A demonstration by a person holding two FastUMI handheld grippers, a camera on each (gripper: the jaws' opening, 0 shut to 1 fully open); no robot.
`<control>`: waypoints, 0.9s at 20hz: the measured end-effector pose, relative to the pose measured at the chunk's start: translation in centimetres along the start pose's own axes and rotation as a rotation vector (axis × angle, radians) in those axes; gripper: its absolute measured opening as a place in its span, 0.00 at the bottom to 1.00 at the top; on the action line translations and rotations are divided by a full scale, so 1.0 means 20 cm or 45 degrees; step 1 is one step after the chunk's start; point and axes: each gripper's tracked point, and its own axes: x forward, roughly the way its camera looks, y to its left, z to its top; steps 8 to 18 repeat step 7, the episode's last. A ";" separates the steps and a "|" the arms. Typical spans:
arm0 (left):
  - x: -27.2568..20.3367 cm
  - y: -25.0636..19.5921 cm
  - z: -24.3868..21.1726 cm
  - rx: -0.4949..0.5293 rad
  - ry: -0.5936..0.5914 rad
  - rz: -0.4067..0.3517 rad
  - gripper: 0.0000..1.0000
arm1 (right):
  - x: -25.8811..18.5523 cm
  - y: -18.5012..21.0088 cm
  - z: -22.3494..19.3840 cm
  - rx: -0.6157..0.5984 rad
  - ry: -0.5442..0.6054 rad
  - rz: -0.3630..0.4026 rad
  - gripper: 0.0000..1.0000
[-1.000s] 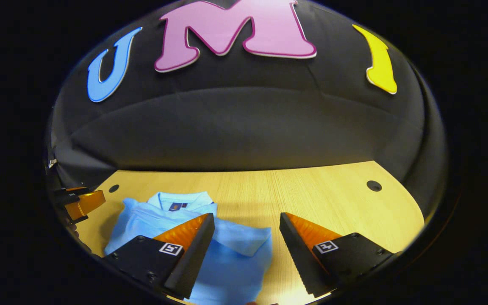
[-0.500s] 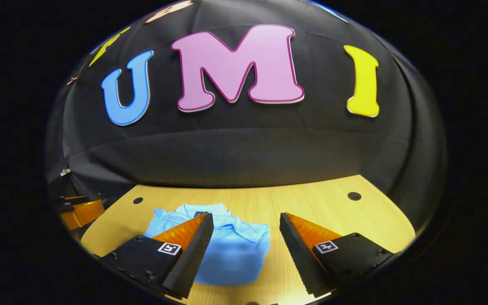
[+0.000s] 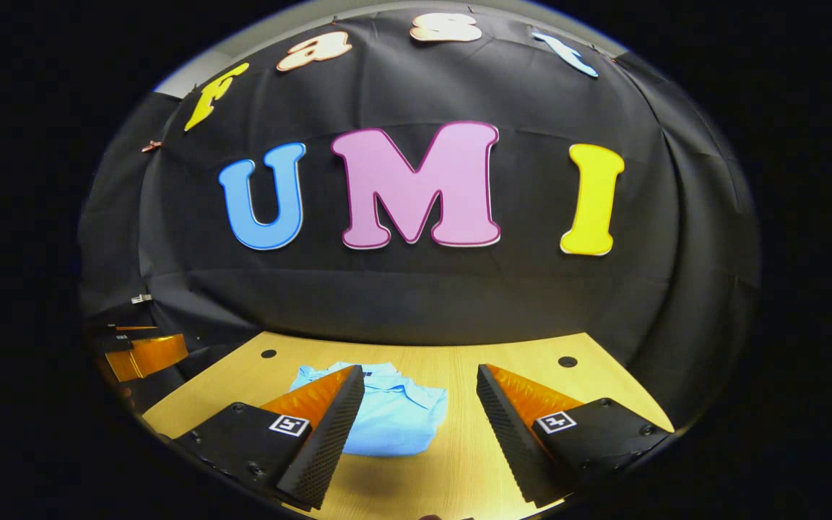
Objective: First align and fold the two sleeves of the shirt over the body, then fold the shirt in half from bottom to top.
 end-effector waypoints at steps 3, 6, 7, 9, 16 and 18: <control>-0.15 -0.04 0.05 0.024 -0.034 -0.014 0.85 | -0.17 0.01 0.10 -0.013 -0.035 0.024 0.97; -0.26 -0.08 0.07 0.020 -0.045 -0.044 0.85 | -0.30 0.02 0.18 -0.013 -0.069 0.042 0.97; -0.30 -0.09 0.07 0.019 -0.044 -0.051 0.85 | -0.32 0.02 0.20 -0.011 -0.079 0.041 0.97; -0.30 -0.09 0.07 0.019 -0.044 -0.051 0.85 | -0.32 0.02 0.20 -0.011 -0.079 0.041 0.97; -0.30 -0.09 0.07 0.019 -0.044 -0.051 0.85 | -0.32 0.02 0.20 -0.011 -0.079 0.041 0.97; -0.30 -0.09 0.07 0.019 -0.044 -0.051 0.85 | -0.32 0.02 0.20 -0.011 -0.079 0.041 0.97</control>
